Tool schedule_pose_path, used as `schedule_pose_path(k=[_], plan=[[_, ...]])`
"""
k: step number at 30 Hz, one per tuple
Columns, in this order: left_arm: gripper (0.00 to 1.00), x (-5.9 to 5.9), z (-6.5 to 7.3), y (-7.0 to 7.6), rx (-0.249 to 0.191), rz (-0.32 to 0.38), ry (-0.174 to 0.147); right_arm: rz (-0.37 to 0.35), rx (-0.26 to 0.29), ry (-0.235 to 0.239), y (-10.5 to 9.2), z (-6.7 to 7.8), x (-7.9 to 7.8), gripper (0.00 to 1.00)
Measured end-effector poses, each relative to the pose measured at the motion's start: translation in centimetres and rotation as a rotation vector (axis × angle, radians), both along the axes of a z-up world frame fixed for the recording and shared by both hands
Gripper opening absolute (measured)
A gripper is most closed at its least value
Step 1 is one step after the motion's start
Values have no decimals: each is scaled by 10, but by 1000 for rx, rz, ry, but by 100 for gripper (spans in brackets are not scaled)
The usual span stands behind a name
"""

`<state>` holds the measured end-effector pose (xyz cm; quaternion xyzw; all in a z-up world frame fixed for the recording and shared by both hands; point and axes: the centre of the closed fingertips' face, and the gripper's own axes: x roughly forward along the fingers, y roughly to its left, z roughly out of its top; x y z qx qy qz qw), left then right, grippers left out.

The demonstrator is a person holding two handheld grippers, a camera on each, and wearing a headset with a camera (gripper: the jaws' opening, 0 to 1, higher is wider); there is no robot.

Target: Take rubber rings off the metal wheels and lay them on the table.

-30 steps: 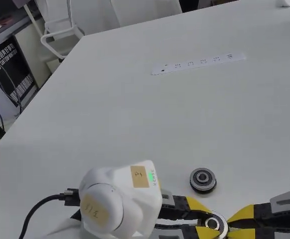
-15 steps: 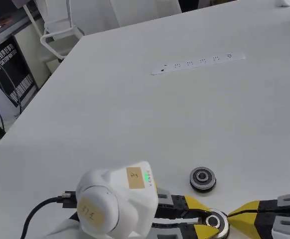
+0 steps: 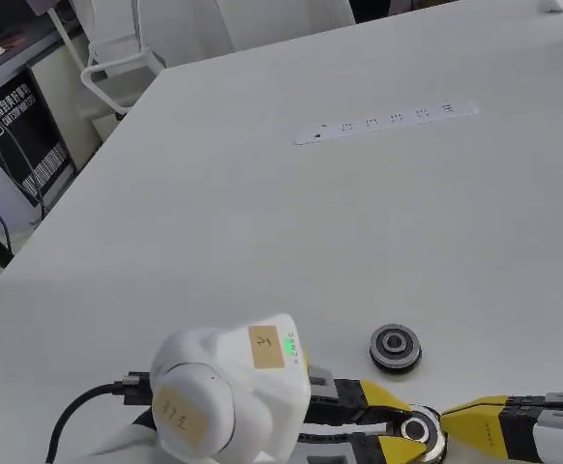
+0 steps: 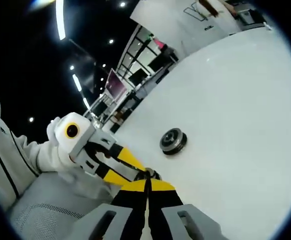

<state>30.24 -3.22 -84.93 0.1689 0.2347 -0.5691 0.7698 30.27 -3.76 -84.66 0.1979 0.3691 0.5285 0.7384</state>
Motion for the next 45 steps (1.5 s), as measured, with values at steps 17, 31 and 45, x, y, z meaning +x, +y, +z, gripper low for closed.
schedule_pose_path(k=[17,31,45], plan=[[12,0,0,0,4,6,-1,51,20,-15,14,7,-4,0],[13,-2,0,-1,30,-11,-53,45,55,-31,15,14,-3,0],[25,-4,22,-4,-4,-17,6,-4,-50,-73,1,8,3,0]])
